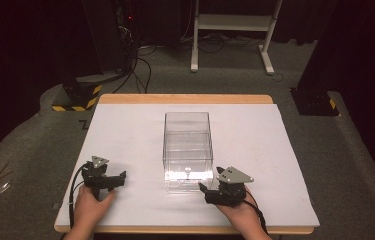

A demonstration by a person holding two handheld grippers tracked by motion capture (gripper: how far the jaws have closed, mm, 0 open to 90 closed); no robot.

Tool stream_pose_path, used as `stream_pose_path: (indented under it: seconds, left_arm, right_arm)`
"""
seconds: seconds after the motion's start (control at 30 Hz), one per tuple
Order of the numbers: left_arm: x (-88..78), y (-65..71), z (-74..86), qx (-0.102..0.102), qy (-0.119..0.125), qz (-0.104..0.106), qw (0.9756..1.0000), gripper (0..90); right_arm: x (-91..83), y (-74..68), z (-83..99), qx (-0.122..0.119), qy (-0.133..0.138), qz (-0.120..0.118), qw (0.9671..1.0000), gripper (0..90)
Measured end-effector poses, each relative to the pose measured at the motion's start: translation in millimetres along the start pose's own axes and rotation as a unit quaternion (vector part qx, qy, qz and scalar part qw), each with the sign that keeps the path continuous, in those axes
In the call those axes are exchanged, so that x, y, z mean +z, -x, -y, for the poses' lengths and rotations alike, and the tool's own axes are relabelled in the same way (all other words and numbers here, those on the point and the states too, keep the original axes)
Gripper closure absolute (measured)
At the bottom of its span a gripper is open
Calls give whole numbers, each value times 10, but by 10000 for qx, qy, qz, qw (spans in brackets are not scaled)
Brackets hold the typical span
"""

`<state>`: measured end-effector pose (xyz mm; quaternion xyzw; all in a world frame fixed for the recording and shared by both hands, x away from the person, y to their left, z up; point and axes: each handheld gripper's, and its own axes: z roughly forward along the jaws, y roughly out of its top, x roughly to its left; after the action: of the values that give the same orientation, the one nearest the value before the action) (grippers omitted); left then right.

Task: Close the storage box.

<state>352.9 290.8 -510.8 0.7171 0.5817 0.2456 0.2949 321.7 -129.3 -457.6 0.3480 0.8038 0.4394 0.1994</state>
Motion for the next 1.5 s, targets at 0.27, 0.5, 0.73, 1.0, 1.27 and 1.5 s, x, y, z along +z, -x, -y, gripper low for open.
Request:
stream_pose_path:
  seconds: [0.27, 0.5, 0.73, 1.0, 1.27, 1.5]
  left_arm:
    - [0, 0, 0, 1, 1, -1, 10000, 5]
    - [0, 0, 0, 3, 0, -1, 10000, 5]
    - [0, 0, 0, 3, 2, -2, 10000, 5]
    - [0, 0, 0, 2, 0, -1, 10000, 5]
    - [-1, 0, -1, 2, -8, 1, 10000, 5]
    - [-1, -1, -1, 1, -9, 3, 10000, 5]
  right_arm:
    - [46, 29, -18, 27, 7, 54, 10000, 181]
    - [82, 51, -40, 24, 21, 106, 9999, 180]
    - [122, 80, -63, 21, 37, 151, 9999, 181]
    - [182, 125, -93, 36, 53, 223, 9997, 182]
    - [242, 167, -126, 115, 71, 318, 9994, 183]
    - [299, 196, -160, 191, 86, 411, 9989, 183]
